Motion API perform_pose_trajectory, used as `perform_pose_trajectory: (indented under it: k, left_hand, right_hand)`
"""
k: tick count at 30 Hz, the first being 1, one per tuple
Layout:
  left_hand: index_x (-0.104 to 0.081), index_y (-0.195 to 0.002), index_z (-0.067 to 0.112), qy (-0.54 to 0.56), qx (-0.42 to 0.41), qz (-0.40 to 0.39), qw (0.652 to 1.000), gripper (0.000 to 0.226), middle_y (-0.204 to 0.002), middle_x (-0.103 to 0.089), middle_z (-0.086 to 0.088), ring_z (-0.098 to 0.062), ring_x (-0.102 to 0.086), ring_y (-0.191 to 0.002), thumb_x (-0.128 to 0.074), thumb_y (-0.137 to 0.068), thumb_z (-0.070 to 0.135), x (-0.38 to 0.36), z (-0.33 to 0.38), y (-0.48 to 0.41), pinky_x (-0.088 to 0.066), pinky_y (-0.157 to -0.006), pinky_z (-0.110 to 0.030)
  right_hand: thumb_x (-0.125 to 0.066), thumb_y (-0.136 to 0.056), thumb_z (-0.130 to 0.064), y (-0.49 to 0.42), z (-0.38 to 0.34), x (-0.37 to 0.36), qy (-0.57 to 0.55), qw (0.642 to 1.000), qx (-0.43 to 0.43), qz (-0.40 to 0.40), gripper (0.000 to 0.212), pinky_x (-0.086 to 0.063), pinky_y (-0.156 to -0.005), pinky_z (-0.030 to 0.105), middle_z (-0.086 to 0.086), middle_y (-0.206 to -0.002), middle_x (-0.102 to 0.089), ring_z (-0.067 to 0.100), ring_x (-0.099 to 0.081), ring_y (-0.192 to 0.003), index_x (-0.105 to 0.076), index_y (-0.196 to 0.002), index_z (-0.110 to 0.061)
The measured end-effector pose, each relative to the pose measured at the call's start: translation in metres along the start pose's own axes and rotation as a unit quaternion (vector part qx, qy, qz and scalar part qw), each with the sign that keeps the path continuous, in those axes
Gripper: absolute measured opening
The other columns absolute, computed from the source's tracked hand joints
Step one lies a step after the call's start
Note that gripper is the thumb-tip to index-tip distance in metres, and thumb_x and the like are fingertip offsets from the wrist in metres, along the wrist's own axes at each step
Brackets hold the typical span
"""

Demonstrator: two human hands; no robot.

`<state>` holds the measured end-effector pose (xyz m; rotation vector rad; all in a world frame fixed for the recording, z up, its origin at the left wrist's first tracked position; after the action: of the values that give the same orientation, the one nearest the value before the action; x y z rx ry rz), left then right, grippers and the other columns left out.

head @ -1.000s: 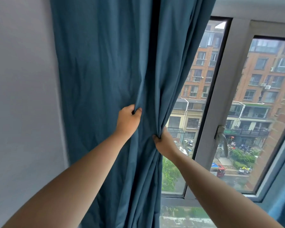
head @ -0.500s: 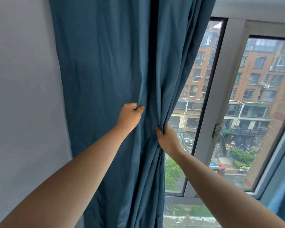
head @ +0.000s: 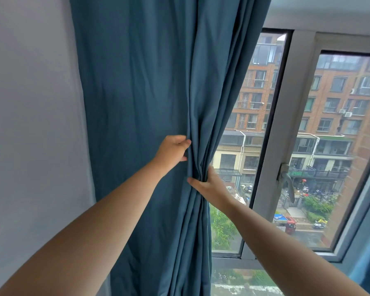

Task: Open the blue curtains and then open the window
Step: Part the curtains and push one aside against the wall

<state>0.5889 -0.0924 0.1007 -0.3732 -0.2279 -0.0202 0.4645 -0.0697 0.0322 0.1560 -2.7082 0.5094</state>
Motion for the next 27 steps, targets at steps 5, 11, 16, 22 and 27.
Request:
perform_pose_trajectory:
  k: [5,11,16,22,27]
  left_hand:
    - [-0.064,-0.099,0.0,0.081,0.013,-0.003,0.997,0.028,-0.1,-0.065,-0.02,-0.028,-0.065,-0.093,-0.041,-0.097,0.017,-0.009,0.012,0.01,-0.058,-0.066,-0.023]
    - [-0.054,-0.073,0.009,-0.041,-0.071,0.068,0.994,0.036,-0.068,-0.058,0.001,-0.016,-0.058,-0.069,-0.061,-0.081,0.044,-0.003,0.029,0.011,-0.057,-0.077,-0.042]
    - [-0.043,-0.123,0.019,-0.149,-0.067,0.115,0.98,0.078,-0.122,-0.057,0.003,-0.018,-0.057,-0.109,-0.072,-0.063,0.058,-0.02,0.05,0.003,-0.052,-0.089,-0.04]
    - [-0.052,-0.103,0.008,-0.236,-0.098,0.223,0.941,0.035,-0.1,-0.066,-0.008,-0.03,-0.063,-0.09,-0.066,-0.075,0.023,-0.018,0.062,-0.003,-0.053,-0.074,-0.033]
    - [-0.058,-0.081,0.001,-0.211,-0.101,0.196,0.952,0.009,-0.082,-0.066,-0.011,-0.03,-0.062,-0.077,-0.055,-0.078,0.008,-0.007,0.054,-0.015,-0.048,-0.062,-0.027]
  right_hand:
    - [-0.071,-0.077,-0.026,-0.001,-0.001,-0.007,0.062,0.996,-0.012,0.069,0.05,-0.041,-0.062,0.014,-0.016,-0.087,-0.054,0.001,-0.055,-0.075,-0.04,-0.116,-0.022]
    - [-0.045,-0.084,0.001,-0.002,0.001,-0.012,0.172,0.98,-0.001,0.097,0.04,-0.041,-0.051,0.032,0.012,-0.082,-0.056,0.024,-0.049,-0.064,-0.037,-0.123,-0.003]
    - [-0.045,-0.081,0.004,-0.001,-0.004,-0.019,0.242,0.968,0.024,0.057,0.047,-0.037,-0.059,0.031,0.015,-0.087,-0.057,0.029,-0.053,-0.074,-0.033,-0.127,-0.003]
    - [-0.044,-0.083,0.003,-0.004,-0.003,-0.021,0.259,0.964,0.041,0.035,0.064,-0.037,-0.058,0.032,0.012,-0.085,-0.054,0.029,-0.051,-0.072,-0.019,-0.141,-0.005]
    - [-0.045,-0.085,-0.003,-0.008,0.003,-0.018,0.234,0.97,0.033,0.048,0.07,-0.038,-0.057,0.03,0.004,-0.085,-0.051,0.022,-0.049,-0.068,-0.011,-0.146,-0.012]
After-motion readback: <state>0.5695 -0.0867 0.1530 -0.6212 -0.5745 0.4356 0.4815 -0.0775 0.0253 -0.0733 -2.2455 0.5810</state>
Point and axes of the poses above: each hand's wrist, its own y-axis away from the middle knuckle, its own x-axis out of the back of the hand, z = x × y, the point moved 7 cm from there along -y, towards the middle knuckle
